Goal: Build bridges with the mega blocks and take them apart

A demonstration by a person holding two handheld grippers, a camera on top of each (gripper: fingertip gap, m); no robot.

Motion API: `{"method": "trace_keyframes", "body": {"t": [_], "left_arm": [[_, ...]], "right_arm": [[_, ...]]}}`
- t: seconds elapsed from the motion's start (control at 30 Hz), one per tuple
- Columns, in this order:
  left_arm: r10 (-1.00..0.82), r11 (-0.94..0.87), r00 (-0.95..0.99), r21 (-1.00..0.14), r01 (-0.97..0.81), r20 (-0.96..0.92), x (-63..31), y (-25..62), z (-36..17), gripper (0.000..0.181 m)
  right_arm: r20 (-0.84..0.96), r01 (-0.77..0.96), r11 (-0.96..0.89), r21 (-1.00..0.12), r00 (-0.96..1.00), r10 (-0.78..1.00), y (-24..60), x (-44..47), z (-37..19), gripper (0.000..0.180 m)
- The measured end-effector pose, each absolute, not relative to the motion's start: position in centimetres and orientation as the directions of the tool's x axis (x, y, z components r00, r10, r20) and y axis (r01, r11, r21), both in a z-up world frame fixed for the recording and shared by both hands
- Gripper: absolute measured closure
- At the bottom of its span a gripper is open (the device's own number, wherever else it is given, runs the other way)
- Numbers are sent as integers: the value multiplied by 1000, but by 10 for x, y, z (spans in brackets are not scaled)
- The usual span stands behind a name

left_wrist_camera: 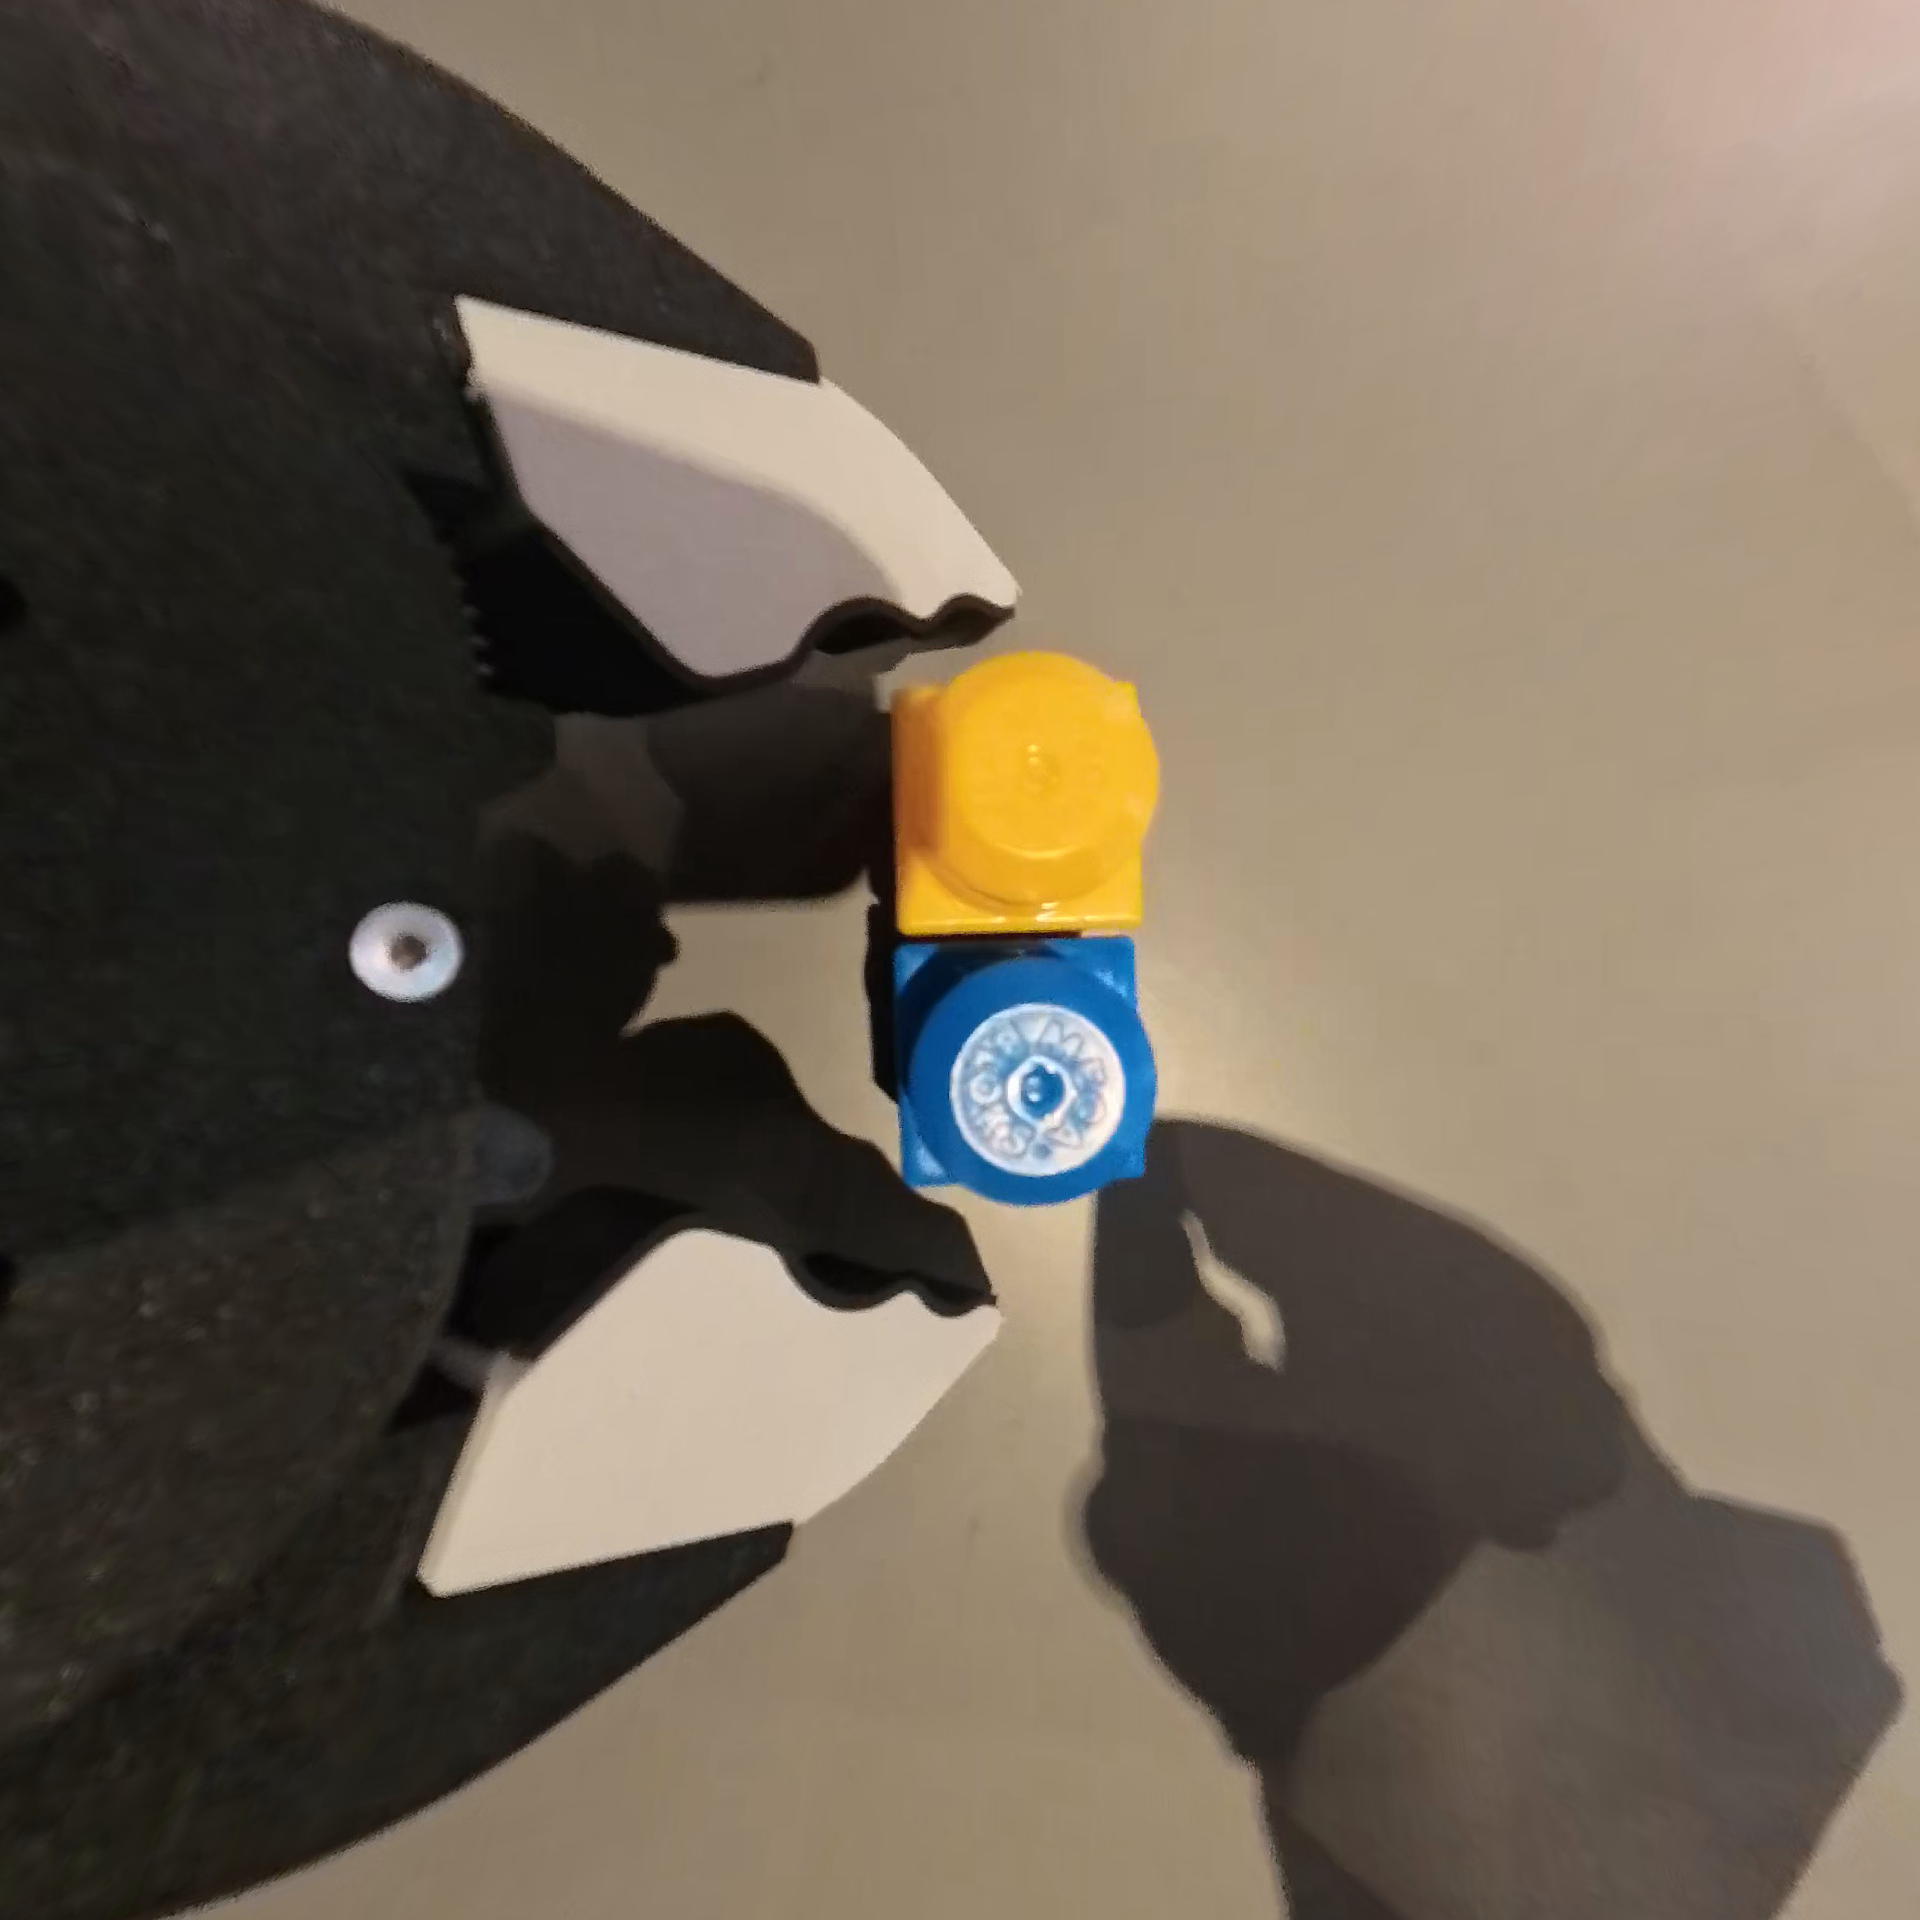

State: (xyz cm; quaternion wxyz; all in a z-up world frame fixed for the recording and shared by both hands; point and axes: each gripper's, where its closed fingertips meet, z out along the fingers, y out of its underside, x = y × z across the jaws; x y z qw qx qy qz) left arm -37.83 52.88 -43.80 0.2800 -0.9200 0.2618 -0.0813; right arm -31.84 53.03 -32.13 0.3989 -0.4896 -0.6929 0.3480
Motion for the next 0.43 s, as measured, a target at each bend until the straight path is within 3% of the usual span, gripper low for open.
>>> {"method": "trace_keyframes", "body": {"t": [0.03,0.43], "left_arm": [[-529,-707,849,-555,-438,4,-378,529,-438,65],[-500,-678,866,-626,-385,9,-378,534,-437,70]], "right_arm": [[213,401,280,-872,-203,956,530,-318,-321,180],[217,400,285,-871,-208,954,529,-319,-321,180]]}}
